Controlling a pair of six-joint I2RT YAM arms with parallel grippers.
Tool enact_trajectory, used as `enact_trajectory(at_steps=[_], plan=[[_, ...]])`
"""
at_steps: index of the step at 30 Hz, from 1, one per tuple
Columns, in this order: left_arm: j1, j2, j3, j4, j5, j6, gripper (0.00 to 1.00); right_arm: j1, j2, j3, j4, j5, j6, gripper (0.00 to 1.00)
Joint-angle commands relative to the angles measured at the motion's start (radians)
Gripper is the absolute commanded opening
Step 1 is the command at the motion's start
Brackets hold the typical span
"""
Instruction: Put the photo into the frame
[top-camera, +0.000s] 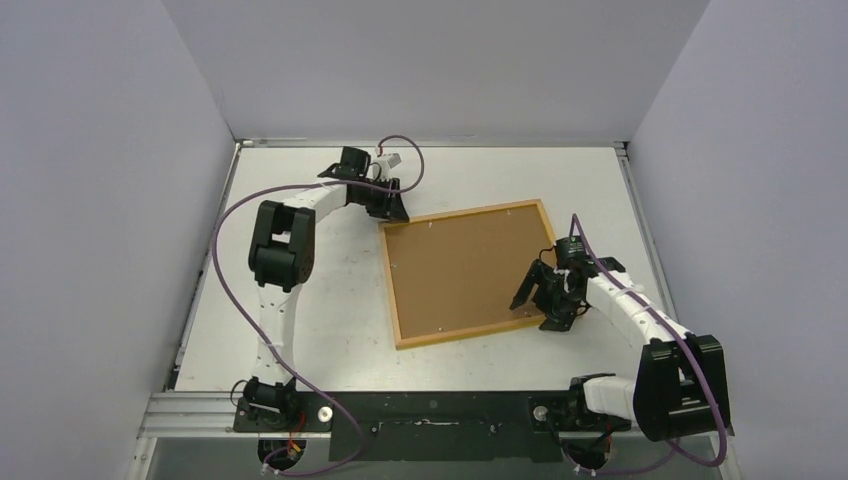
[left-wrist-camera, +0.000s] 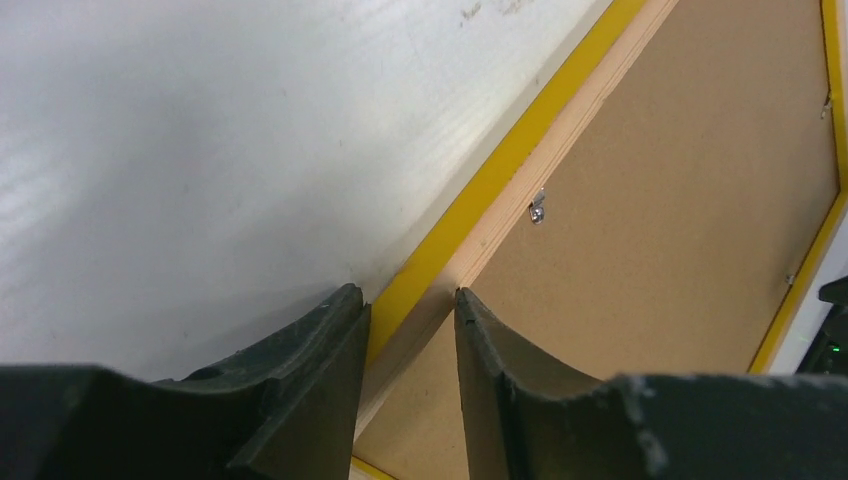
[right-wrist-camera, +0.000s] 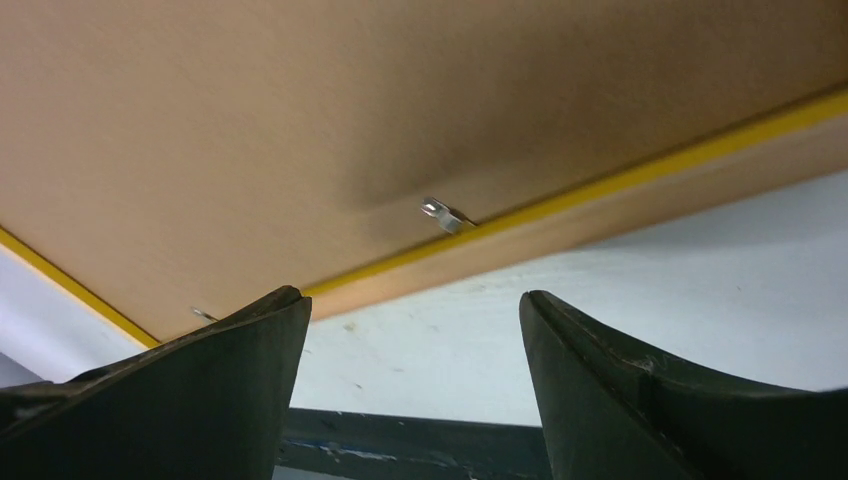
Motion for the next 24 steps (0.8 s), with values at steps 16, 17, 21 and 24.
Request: enact_trajectory(at_steps=[16, 17, 21, 24], plan=[[0.044, -0.236, -0.377, 0.077, -0.184, -0.219, 0.21, -0.007, 0.008, 0.103, 0.080, 0.151, 0.049, 0.78], [0.047, -0.234, -0.384, 0.086, -0.182, -0.232, 0.21, -0.007, -0.010, 0.111, 0.045, 0.160, 0.036, 0.78], [0.052, -0.233, -0.379, 0.103, -0.136, -0.245, 0.21, -0.007, -0.097, 0.086, -0.096, 0.187, 0.014, 0.79], [0.053, -0.233, -0.369, 0.099, -0.128, -0.243, 0.22, -0.007, -0.155, 0.016, -0.117, 0.191, 0.061, 0.79]])
